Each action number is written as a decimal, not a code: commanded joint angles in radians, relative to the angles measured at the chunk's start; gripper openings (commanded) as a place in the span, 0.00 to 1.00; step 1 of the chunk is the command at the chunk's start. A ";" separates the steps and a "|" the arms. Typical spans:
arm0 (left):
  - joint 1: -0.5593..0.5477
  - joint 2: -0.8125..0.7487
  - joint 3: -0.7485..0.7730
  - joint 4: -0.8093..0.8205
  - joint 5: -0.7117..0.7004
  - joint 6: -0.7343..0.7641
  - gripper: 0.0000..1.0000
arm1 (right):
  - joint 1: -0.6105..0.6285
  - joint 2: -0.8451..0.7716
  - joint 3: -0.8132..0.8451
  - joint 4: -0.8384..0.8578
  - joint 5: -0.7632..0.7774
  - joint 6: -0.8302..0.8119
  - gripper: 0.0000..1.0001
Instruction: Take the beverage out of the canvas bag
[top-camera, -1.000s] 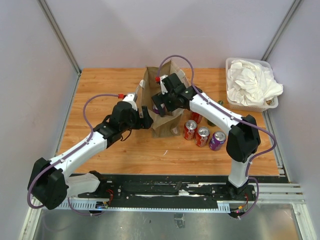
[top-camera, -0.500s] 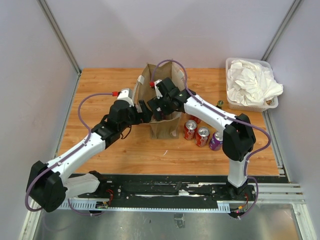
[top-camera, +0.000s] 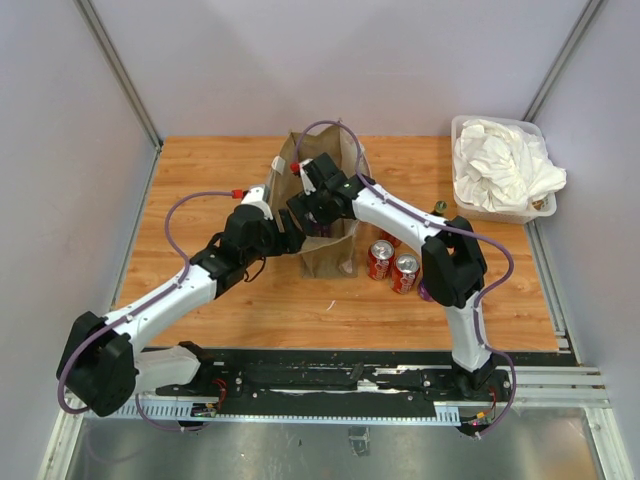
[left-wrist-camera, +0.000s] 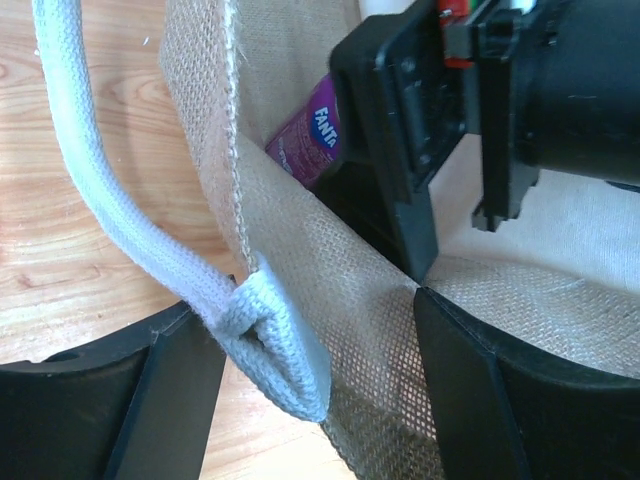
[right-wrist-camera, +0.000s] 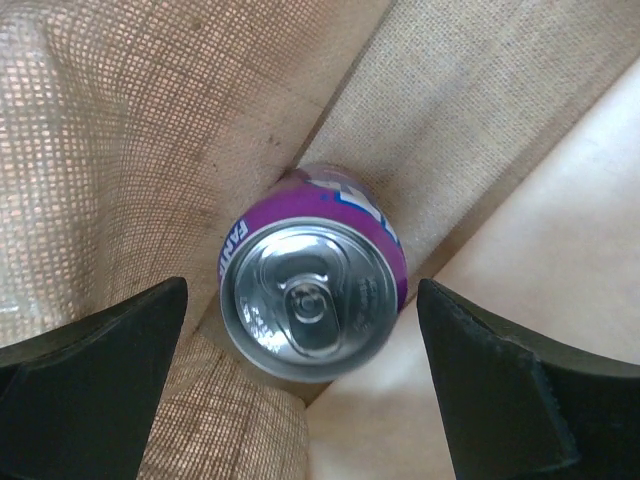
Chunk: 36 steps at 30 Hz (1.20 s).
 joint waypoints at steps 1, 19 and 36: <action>-0.007 0.037 -0.034 -0.034 0.024 0.037 0.72 | -0.004 0.057 0.051 0.002 -0.054 0.005 0.99; -0.007 0.075 -0.041 -0.025 0.035 0.034 0.76 | -0.024 0.041 -0.016 0.033 -0.065 0.018 0.01; -0.007 0.091 -0.007 -0.009 0.027 0.027 0.78 | -0.022 -0.117 0.339 -0.148 -0.035 -0.030 0.01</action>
